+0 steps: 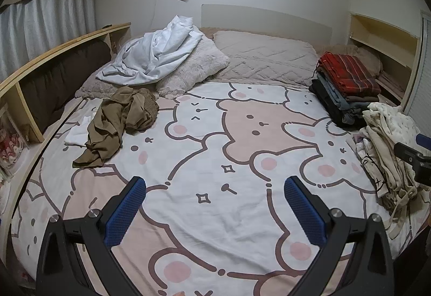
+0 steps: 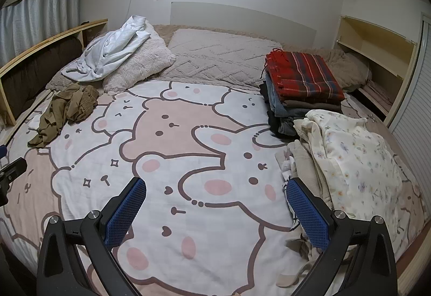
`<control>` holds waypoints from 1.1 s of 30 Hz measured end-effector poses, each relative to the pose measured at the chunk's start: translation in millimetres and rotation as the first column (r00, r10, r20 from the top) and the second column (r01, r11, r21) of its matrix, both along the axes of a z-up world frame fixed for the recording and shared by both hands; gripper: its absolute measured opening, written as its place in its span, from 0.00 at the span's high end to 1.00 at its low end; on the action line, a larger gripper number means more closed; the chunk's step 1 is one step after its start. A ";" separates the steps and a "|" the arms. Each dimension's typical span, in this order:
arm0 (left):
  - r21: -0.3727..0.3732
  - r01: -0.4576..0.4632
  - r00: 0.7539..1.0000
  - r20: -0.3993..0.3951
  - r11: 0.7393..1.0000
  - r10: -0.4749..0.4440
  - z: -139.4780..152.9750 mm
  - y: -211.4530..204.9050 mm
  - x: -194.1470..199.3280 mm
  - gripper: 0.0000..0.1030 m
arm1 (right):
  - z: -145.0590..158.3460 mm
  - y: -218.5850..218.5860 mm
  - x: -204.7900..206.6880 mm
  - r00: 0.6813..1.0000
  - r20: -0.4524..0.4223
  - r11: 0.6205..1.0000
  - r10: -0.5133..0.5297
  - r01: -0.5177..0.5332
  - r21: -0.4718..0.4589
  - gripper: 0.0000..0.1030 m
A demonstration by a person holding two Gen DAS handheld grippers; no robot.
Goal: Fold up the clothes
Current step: 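Move both grippers toward the crumpled khaki trousers on the bed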
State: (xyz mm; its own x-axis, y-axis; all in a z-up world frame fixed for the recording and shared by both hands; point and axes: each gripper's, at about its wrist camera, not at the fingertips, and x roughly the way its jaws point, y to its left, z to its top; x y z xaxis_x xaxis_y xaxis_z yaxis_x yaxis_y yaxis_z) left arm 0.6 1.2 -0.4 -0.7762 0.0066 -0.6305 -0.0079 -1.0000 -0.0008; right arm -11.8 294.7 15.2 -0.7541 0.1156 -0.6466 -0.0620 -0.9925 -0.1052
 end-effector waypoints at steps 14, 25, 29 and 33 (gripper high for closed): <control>0.022 -0.014 1.000 0.005 1.000 0.014 -1.9 -5.6 0.6 0.00 | -1.0 0.6 0.7 1.000 0.010 1.000 0.002 -0.002 -0.015 0.00; 0.018 -0.027 1.000 -0.009 0.999 0.027 -1.9 -7.5 -0.8 0.00 | 1.5 8.2 4.0 0.999 -0.048 0.994 -0.018 0.013 -0.113 0.00; 0.034 -0.027 1.000 0.004 0.999 0.027 -4.5 -8.8 -1.9 0.00 | 4.2 -2.7 11.0 0.991 -0.132 1.000 0.015 -0.018 -0.018 0.00; 0.039 -0.023 1.000 0.017 0.999 0.022 -5.2 -8.5 -3.3 0.00 | 0.9 -9.2 8.8 0.993 -0.094 0.997 0.075 -0.074 0.007 0.00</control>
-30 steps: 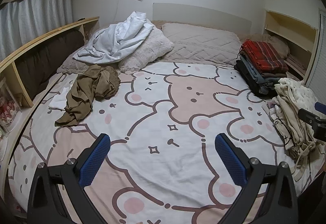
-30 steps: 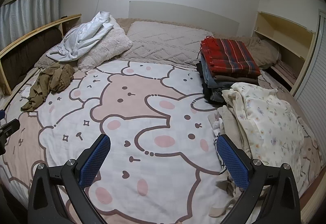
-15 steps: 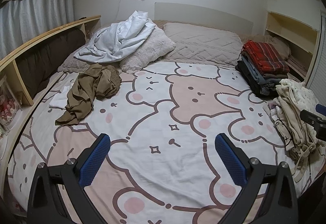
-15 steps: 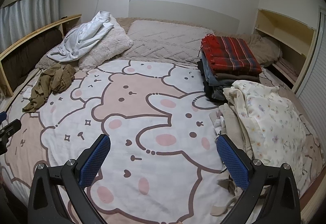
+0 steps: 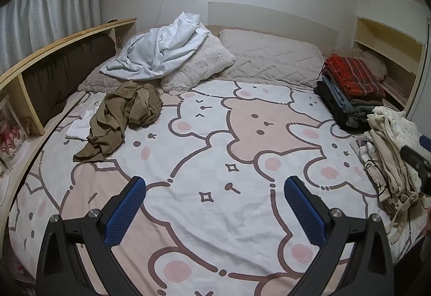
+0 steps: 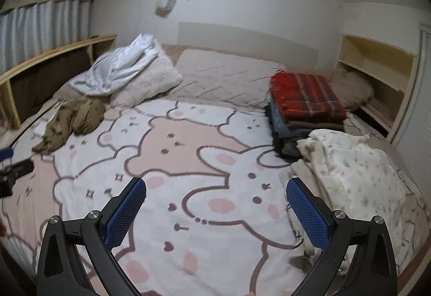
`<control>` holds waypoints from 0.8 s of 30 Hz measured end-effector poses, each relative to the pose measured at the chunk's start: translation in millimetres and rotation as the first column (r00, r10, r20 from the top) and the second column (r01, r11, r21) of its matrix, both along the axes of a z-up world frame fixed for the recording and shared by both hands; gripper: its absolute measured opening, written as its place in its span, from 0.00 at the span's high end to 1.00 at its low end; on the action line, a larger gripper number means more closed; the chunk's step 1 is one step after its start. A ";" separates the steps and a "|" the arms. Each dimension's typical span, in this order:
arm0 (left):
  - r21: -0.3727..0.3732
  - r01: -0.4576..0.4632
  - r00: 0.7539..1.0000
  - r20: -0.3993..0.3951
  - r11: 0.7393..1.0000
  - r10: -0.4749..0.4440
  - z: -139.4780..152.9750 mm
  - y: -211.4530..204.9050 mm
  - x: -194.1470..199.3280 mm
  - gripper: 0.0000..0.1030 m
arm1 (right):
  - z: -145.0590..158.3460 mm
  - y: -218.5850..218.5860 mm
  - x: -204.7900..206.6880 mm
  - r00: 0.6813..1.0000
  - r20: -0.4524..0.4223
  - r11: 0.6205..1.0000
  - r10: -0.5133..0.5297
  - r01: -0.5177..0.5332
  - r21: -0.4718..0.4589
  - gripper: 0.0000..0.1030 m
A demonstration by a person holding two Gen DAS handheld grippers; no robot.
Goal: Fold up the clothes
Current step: 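Move both grippers toward the crumpled khaki trousers on the bed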
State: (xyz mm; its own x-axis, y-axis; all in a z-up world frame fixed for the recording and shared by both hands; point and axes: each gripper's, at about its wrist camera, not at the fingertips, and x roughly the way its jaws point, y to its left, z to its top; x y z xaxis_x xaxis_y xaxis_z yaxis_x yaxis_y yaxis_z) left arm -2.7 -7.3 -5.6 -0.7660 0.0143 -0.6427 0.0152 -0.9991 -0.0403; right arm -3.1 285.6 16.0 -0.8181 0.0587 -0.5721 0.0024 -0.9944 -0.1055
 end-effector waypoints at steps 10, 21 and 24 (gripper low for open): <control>0.046 -0.071 0.997 0.022 0.996 0.070 -1.1 -17.2 -7.8 0.00 | -4.8 -5.7 -6.4 0.998 0.065 0.999 -0.011 0.009 0.032 0.00; -0.027 -0.030 0.997 0.069 0.999 0.032 -4.0 -51.9 -63.2 0.01 | -19.4 -6.4 -32.0 0.990 0.142 1.000 -0.026 0.027 -0.006 0.00; -0.046 -0.031 0.993 0.115 0.998 0.036 -20.2 -73.7 -95.4 0.04 | -19.7 -8.5 -36.4 0.989 0.148 1.000 -0.015 0.018 -0.018 0.00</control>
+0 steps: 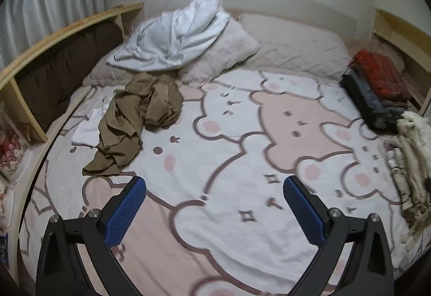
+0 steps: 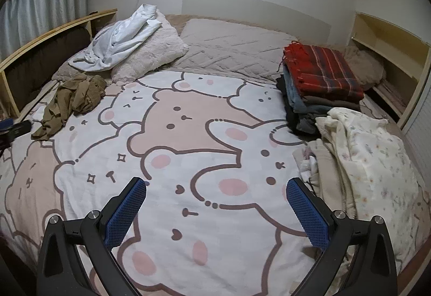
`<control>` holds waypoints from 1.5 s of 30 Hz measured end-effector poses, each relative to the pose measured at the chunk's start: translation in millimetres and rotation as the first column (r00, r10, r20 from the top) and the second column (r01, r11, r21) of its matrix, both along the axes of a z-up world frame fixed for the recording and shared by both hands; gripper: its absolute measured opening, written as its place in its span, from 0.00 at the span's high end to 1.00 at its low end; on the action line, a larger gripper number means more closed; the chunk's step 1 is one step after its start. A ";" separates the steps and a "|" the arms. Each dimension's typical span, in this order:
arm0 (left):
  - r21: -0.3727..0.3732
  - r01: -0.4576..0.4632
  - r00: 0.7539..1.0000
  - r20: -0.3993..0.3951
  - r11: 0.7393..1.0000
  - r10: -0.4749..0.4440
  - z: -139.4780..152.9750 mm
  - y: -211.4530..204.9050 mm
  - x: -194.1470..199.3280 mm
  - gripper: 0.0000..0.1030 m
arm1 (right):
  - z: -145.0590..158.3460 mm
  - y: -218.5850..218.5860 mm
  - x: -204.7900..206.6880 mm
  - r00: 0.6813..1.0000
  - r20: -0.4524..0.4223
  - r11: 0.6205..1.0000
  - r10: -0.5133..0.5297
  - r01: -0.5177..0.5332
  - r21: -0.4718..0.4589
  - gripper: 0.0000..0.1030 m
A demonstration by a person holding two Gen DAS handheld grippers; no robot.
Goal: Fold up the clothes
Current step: 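Move both grippers toward the crumpled khaki trousers on the bed, then grasp the khaki trousers with the left gripper and lift them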
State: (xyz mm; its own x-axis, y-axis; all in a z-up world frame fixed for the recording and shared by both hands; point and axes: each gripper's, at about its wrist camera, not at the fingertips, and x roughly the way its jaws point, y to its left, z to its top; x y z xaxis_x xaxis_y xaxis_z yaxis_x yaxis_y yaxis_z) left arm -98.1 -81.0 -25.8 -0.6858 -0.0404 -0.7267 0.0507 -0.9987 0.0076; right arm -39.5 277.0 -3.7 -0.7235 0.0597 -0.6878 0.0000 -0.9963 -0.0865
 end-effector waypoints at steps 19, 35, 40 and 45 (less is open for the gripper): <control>0.062 -0.132 0.985 0.120 0.989 0.124 -116.1 -63.1 -229.9 0.16 | -40.8 17.8 -68.3 0.987 0.161 0.998 -0.017 0.026 -0.059 0.00; -0.106 -0.408 0.881 0.213 0.907 0.422 -172.0 -118.6 -311.5 0.24 | -79.8 15.7 -109.1 0.958 0.288 0.999 -0.010 0.025 -0.048 0.00; -0.025 -0.406 0.896 0.184 0.913 0.404 -137.1 -127.2 -306.1 0.77 | -85.3 17.8 -113.3 0.952 0.305 0.998 -0.014 0.030 -0.048 0.00; -0.009 -0.417 0.909 0.014 0.909 0.417 -42.2 -148.1 -282.5 0.93 | -83.3 19.7 -116.3 0.953 0.302 0.997 -0.012 0.034 -0.069 0.00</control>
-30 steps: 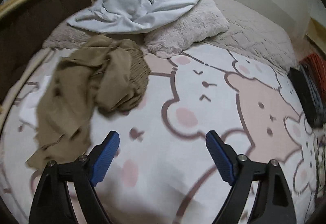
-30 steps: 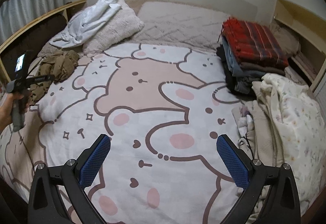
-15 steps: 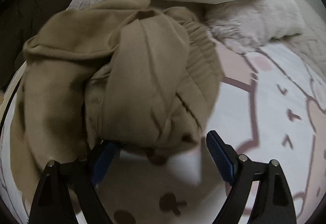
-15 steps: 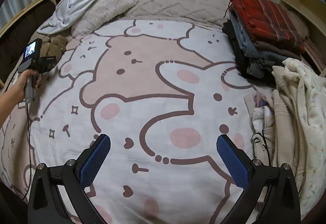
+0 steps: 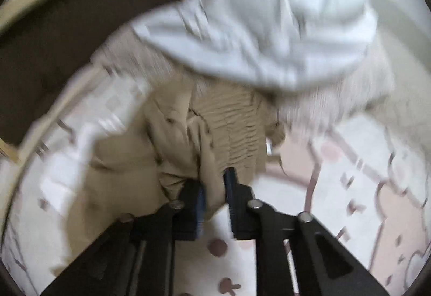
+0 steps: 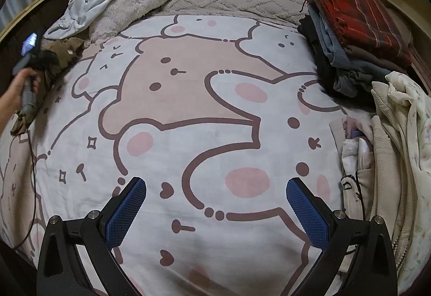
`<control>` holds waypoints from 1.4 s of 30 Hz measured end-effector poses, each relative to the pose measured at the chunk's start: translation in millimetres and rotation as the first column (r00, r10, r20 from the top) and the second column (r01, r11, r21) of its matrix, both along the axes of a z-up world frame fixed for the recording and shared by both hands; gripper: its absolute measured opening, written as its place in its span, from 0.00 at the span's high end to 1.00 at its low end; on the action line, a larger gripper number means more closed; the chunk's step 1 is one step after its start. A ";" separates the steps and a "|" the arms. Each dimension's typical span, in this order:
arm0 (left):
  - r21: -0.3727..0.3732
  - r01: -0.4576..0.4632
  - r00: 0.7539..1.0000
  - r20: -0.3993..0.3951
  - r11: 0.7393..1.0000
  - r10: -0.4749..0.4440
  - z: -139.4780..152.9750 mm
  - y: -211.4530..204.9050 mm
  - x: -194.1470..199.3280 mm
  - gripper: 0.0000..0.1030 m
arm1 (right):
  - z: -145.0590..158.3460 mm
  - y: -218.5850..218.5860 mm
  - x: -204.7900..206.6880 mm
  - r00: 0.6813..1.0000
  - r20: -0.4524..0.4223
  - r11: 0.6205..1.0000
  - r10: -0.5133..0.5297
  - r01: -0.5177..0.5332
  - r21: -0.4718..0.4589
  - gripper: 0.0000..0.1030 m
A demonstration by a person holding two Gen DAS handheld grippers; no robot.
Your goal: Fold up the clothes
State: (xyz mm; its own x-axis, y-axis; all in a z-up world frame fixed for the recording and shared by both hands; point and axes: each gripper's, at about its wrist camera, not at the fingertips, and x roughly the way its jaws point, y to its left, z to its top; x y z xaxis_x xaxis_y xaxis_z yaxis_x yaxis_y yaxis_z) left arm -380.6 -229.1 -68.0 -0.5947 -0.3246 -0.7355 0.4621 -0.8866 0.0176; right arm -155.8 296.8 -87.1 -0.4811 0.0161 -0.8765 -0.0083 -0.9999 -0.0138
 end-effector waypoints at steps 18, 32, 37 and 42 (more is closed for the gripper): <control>-0.422 0.204 0.789 -0.463 0.883 -0.404 362.5 98.8 166.9 0.99 | 42.6 5.5 25.7 0.992 -0.127 0.997 -0.019 0.008 -0.083 0.00; -0.464 0.441 0.712 -0.340 0.768 -0.614 376.5 200.0 247.9 0.99 | 79.6 32.7 63.2 0.971 -0.227 0.980 -0.080 0.035 -0.194 0.00; -0.273 0.534 0.797 -0.153 0.800 -0.584 213.1 191.2 216.9 0.66 | 79.7 36.1 77.6 0.969 -0.238 0.988 -0.069 0.033 -0.152 0.00; -0.172 0.589 0.806 0.063 0.789 -0.588 52.0 214.3 217.2 0.47 | 72.3 47.8 76.4 0.971 -0.220 0.989 -0.090 0.062 -0.132 0.00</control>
